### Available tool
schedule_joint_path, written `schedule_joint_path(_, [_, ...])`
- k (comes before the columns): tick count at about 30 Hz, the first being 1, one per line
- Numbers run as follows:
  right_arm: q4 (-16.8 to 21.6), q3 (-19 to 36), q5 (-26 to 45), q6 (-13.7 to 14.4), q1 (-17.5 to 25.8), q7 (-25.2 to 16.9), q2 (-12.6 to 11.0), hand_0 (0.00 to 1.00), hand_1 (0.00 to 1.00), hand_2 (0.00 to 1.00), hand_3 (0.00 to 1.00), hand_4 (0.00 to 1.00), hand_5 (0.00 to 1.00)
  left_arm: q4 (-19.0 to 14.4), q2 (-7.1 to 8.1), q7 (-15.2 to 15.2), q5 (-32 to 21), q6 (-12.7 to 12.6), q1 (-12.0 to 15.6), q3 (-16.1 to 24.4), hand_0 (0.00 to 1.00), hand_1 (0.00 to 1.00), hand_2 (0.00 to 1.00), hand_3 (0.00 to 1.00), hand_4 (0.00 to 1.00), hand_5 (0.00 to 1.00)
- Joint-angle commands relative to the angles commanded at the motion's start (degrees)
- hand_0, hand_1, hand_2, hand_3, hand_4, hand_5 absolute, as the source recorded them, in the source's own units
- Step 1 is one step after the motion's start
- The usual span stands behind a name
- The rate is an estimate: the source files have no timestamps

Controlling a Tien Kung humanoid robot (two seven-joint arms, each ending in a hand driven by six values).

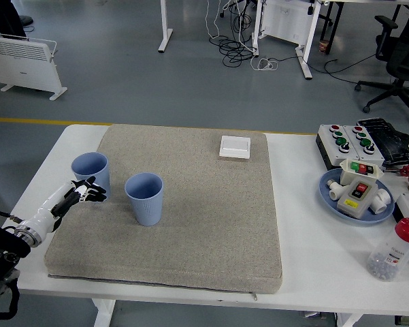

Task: Push cup pick cup insert cup

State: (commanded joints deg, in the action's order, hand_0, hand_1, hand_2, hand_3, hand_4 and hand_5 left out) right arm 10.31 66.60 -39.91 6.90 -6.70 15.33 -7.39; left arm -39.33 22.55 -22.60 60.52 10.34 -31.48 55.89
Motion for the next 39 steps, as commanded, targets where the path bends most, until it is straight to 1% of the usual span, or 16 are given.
schedule_joint_path(11, [0.00,-0.27,0.23,-0.02,-0.12,-0.02,0.02,0.723,0.649,0.642,0.574,0.120,0.469,2.81,-0.37,-0.77,-1.15,0.04,-3.14,-3.06,0.818,0.603,0.543,0.503,0.582,0.998])
schedule_joint_path(16, [0.00,-0.32,0.22,-0.04,-0.10,-0.03,-0.04,0.723,0.649,0.642,0.574,0.120,0.468,3.59,-0.78,-0.39,-1.02,-0.08,-3.85,-3.18,0.833,0.604,0.543,0.501,0.578,0.998])
schedule_joint_path(22, [0.00,-0.40,0.33,-0.04,-0.11,-0.05,-0.06,0.723,0.649,0.643,0.574,0.120,0.469,4.14,-0.71,-0.42,-1.20,-0.02,-4.29,-2.84,0.837,0.605,0.545,0.502,0.578,0.998])
schedule_joint_path(26, [0.00,-0.38,0.26,-0.04,-0.09,-0.05,-0.05,0.723,0.649,0.642,0.573,0.120,0.468,3.93,-0.68,-0.42,-1.20,0.00,-4.24,-2.75,0.830,0.606,0.543,0.502,0.574,0.998])
schedule_joint_path(28, [0.00,-0.36,0.24,-0.05,-0.09,-0.07,-0.04,0.723,0.649,0.642,0.573,0.120,0.468,3.59,-0.63,-0.39,-1.21,0.02,-3.99,-2.53,0.830,0.606,0.543,0.502,0.574,0.998])
schedule_joint_path(31, [0.00,-0.34,0.39,-0.02,-0.07,-0.08,-0.04,0.723,0.649,0.642,0.573,0.120,0.468,1.93,-0.18,-0.20,-0.71,-0.11,-2.64,-1.20,0.830,0.606,0.543,0.502,0.574,0.998])
schedule_joint_path(32, [0.00,-0.31,0.40,-0.01,-0.07,-0.09,-0.03,0.723,0.649,0.642,0.574,0.120,0.468,1.37,-0.01,-0.17,-0.55,-0.16,-2.22,-0.80,0.782,0.596,0.539,0.502,0.571,0.998])
schedule_joint_path(33, [0.00,-0.31,0.41,-0.01,-0.07,-0.10,-0.03,0.723,0.649,0.642,0.574,0.120,0.468,1.20,0.04,-0.16,-0.51,-0.17,-2.10,-0.68,0.782,0.596,0.539,0.502,0.571,0.998])
schedule_joint_path(37, [0.00,-0.15,0.33,-0.02,-0.04,-0.13,-0.04,0.723,0.649,0.642,0.574,0.120,0.468,-3.22,1.31,-0.01,0.92,-0.47,0.50,1.98,0.782,0.596,0.539,0.502,0.571,0.998])
schedule_joint_path(38, [0.00,-0.14,0.36,-0.02,-0.03,-0.13,-0.05,0.723,0.649,0.642,0.574,0.120,0.467,-4.57,1.72,0.01,1.21,-0.55,1.14,2.70,0.700,0.579,0.533,0.501,0.568,0.998])
schedule_joint_path(39, [0.00,-0.15,0.38,-0.02,-0.02,-0.14,-0.05,0.723,0.649,0.642,0.574,0.120,0.467,-5.31,1.90,0.02,1.33,-0.59,1.42,3.02,0.700,0.579,0.533,0.501,0.568,0.998])
